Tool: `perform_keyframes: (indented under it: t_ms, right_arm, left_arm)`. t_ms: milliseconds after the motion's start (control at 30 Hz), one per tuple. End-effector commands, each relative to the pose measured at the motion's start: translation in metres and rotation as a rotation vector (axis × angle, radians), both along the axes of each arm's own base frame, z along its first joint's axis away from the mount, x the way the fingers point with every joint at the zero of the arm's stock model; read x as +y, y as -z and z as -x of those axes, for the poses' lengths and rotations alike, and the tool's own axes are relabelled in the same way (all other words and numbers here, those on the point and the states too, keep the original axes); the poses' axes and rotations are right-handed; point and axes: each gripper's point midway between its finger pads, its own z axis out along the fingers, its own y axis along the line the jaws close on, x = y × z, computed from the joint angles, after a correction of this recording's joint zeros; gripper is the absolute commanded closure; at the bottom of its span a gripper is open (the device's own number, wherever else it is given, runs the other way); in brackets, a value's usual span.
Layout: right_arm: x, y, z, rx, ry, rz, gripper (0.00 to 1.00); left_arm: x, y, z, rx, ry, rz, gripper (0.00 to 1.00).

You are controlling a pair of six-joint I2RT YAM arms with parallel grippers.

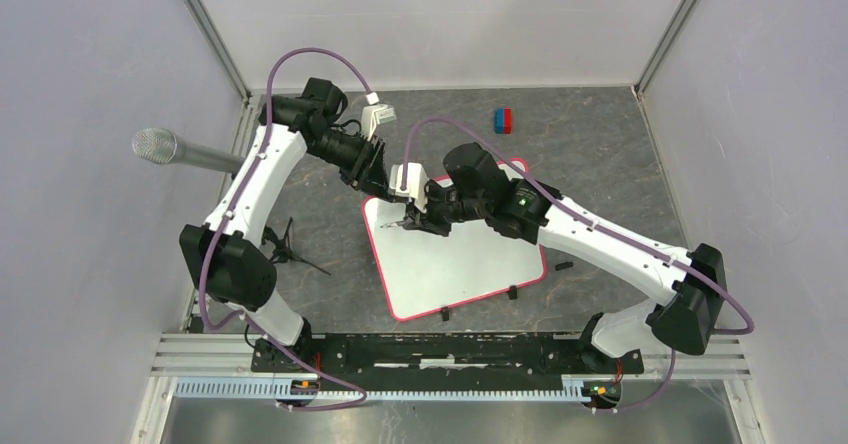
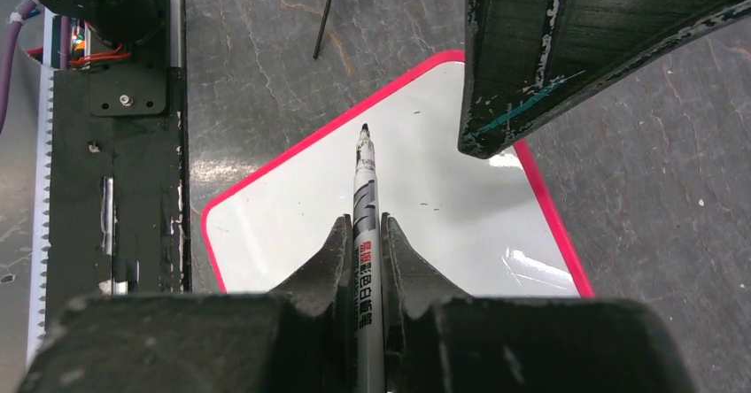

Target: Write a sentence on the whiteboard

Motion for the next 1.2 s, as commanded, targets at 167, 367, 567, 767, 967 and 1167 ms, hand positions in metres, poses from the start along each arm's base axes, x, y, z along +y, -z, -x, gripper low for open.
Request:
perform_keyframes:
  t_ms: [167,367,567,767,967,1167]
  right_arm:
    - [0.011,-0.025,-0.006,-0.030,0.028,-0.081,1.00]
    - [0.010,-0.022,-0.003,-0.029,0.015,-0.079,1.00]
    - [0.008,-0.019,0.000,-0.027,0.006,-0.077,1.00]
    - [0.008,-0.021,-0.001,-0.031,0.006,-0.077,1.00]
    - [0.006,-0.021,-0.009,-0.064,0.034,-0.068,1.00]
    - [0.012,-0.022,-0.019,-0.085,0.058,-0.076,1.00]
  left_arm:
    - [0.000,0.006,-0.010,0.010,-0.019,-0.014,0.44]
    - [0.003,-0.008,-0.021,-0.090,-0.063,-0.033,0.42]
    - [0.008,-0.007,-0.030,-0.158,-0.127,-0.051,0.42]
    - [0.011,-0.002,-0.036,-0.151,-0.162,-0.056,0.42]
    - [0.009,0.022,-0.028,-0.056,-0.140,-0.067,0.46]
    - [0.003,0.026,-0.019,-0.007,-0.111,-0.023,0.54]
